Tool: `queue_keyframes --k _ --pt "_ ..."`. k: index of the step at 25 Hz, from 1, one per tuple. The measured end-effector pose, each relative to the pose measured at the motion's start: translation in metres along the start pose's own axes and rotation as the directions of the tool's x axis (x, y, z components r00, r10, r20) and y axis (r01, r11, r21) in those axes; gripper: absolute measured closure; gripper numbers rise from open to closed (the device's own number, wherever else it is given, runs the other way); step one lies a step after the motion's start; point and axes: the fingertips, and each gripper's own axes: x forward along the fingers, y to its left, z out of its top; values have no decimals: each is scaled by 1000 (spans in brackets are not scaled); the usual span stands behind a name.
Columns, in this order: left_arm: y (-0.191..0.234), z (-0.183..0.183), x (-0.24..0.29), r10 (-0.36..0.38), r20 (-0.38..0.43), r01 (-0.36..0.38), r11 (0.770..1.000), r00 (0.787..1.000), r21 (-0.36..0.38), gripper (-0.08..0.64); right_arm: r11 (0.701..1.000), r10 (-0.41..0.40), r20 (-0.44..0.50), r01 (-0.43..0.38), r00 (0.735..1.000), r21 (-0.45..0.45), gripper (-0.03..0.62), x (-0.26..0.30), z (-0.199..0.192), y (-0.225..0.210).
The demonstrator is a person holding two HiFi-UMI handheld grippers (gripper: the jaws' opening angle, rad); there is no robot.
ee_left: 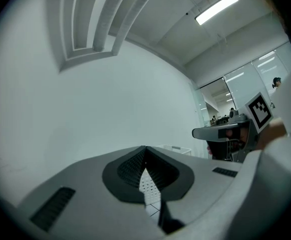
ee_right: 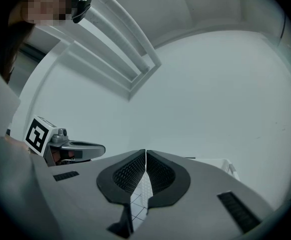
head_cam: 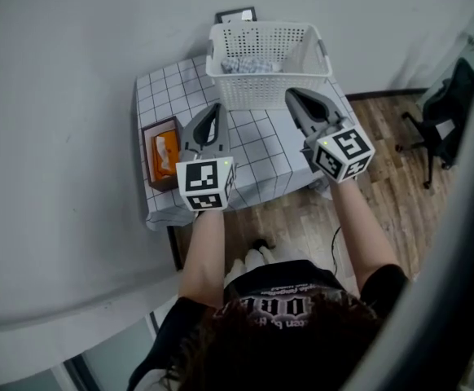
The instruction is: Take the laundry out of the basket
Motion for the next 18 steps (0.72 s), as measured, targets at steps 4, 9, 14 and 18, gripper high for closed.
queue_keyframes --k 4,9,14,18 --pt "18 2 15 5 0 -5 1000 1000 1 560 1000 3 5 -3 1000 -9 563 22 2 -6" --pt "28 2 32 -3 14 3 1000 1000 -5 560 1000 4 10 -3 1000 -25 563 42 4 -11" --pt "33 6 43 -2 26 3 1000 1000 -15 560 999 0 19 1 1000 -36 563 58 11 -19" --pt "45 6 52 28 23 -28 1000 999 -6 560 998 23 38 -21 999 -55 563 76 21 -20"
